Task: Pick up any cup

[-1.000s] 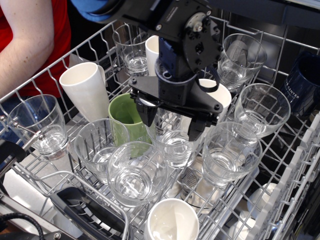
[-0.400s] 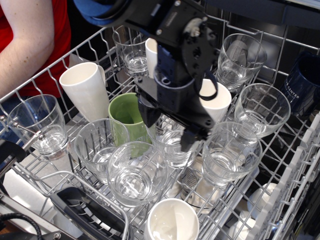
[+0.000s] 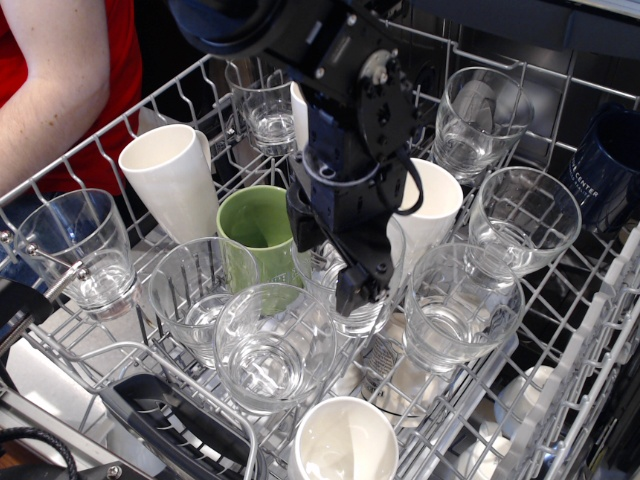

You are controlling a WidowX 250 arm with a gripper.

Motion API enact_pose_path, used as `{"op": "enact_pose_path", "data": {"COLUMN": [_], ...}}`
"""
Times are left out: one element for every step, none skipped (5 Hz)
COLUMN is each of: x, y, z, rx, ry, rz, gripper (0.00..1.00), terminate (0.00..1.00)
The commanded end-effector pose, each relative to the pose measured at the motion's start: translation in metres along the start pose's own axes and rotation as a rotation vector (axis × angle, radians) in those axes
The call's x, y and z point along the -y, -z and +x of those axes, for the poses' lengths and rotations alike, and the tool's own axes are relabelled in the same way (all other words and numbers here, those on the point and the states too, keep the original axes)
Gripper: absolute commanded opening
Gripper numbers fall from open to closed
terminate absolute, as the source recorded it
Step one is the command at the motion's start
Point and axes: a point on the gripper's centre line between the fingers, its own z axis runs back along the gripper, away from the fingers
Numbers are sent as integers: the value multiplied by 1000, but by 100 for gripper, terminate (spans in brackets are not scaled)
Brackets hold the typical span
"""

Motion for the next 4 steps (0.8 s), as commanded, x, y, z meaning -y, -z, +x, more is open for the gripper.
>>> {"op": "enact_pose_path", "data": {"x": [12, 18, 22, 28], "y": [20, 37, 46, 59], "z": [-1, -3, -9, -13], "rx": [-36, -72, -49, -82], "ry": [195, 262, 383, 465], "rz": [23, 36, 1, 16], "gripper": [100, 100, 100, 100], "terminate": [0, 0, 0, 0]}}
